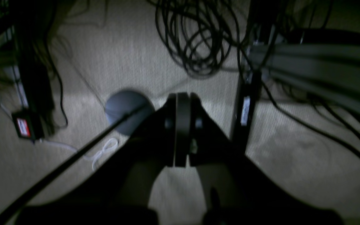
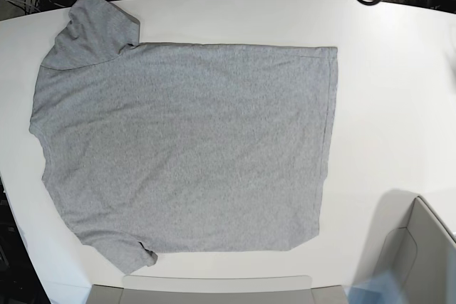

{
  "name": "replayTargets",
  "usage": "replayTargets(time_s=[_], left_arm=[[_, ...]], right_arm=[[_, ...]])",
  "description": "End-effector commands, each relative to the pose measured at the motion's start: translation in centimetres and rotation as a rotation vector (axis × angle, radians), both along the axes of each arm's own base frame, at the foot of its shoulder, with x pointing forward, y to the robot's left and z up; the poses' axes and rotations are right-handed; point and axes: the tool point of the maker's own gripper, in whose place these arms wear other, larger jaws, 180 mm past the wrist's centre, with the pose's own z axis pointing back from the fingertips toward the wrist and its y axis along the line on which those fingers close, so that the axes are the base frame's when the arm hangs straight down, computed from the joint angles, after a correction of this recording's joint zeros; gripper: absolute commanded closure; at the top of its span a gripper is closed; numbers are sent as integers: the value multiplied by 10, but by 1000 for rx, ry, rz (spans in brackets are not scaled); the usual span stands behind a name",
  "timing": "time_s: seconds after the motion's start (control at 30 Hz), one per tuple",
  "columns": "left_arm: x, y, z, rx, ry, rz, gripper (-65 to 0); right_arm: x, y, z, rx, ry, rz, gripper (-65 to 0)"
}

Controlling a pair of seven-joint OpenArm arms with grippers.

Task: Fold the T-shirt properly

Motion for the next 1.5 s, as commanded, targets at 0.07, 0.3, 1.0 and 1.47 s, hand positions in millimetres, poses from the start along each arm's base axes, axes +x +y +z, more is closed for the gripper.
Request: replayTargets(time_s=[0.07,0.3,1.0,1.47], left_arm=[[-7,5,18,12,20,8,-1],[17,11,75,30,-121,-29,-1],[117,48,237,162,-515,-49,0],[205,23,264,107,-760,-63,0]], right_arm=[[-12,-7,21,4,-22,28,0],[3,-21,70,-1,-119,-12,0],[114,-48,205,10,-518,-61,0],[210,-44,263,20,-834,-14,0]])
